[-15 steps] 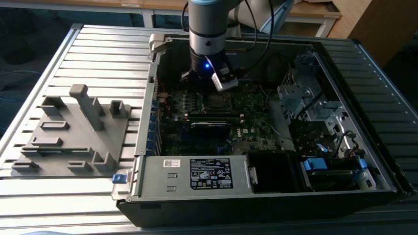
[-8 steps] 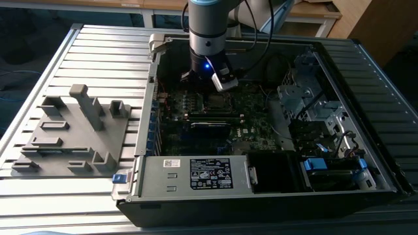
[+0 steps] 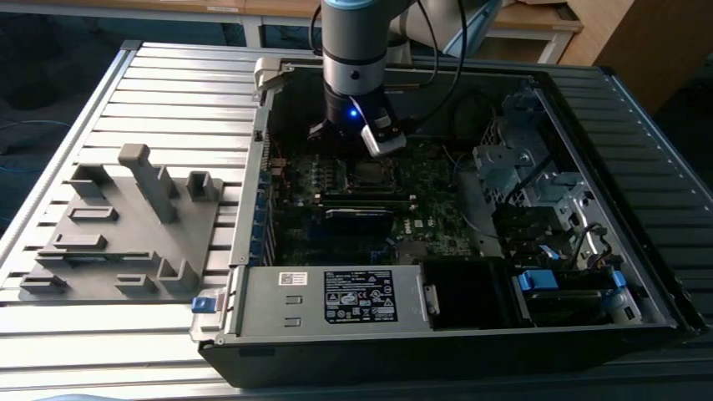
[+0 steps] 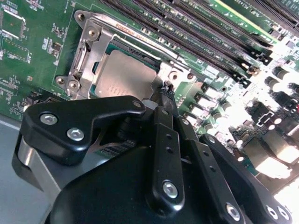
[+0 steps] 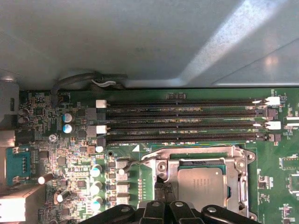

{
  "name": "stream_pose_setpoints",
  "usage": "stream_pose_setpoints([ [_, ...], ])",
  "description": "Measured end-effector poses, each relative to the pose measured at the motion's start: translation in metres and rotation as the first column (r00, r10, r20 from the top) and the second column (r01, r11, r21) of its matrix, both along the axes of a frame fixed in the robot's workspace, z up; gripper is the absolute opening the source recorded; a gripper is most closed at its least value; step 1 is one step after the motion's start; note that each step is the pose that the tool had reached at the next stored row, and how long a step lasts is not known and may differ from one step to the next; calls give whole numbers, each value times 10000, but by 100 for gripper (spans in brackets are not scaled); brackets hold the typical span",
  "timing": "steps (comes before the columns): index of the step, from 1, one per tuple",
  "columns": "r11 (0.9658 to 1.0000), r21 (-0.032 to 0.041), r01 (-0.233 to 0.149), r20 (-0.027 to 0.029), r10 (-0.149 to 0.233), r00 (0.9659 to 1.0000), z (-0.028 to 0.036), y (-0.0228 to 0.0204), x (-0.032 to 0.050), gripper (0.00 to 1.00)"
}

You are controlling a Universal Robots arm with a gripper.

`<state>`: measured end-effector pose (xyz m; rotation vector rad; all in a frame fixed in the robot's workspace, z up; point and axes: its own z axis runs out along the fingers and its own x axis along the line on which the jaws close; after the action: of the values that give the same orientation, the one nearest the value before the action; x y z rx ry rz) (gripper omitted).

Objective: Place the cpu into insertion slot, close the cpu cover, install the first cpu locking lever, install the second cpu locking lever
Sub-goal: 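Close the cpu cover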

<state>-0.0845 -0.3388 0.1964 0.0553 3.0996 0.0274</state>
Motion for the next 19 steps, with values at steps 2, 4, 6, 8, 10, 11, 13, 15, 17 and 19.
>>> stream_pose_setpoints([
  [2, 10000, 2, 1, 2, -1, 10000, 4, 0, 0, 11],
  [4, 10000, 11, 2, 7, -2, 10000, 10, 3, 2, 11],
  [6, 10000, 10, 1, 7, -1, 10000, 10, 2, 1, 11],
  [8, 10000, 9, 0, 16, 0, 10000, 4, 1, 1, 11],
  [10, 10000, 7, 0, 22, 0, 10000, 3, 0, 0, 11],
  [11, 10000, 8, 0, 24, 0, 10000, 2, 0, 0, 11],
  [13, 10000, 8, 0, 24, 0, 10000, 6, -1, 0, 11],
  [15, 10000, 24, 1, 36, -1, 10000, 17, 3, 2, 11],
  [17, 10000, 37, 0, 44, 0, 10000, 34, 6, 4, 11],
  [19, 10000, 20, 0, 33, 0, 10000, 49, 3, 2, 11],
])
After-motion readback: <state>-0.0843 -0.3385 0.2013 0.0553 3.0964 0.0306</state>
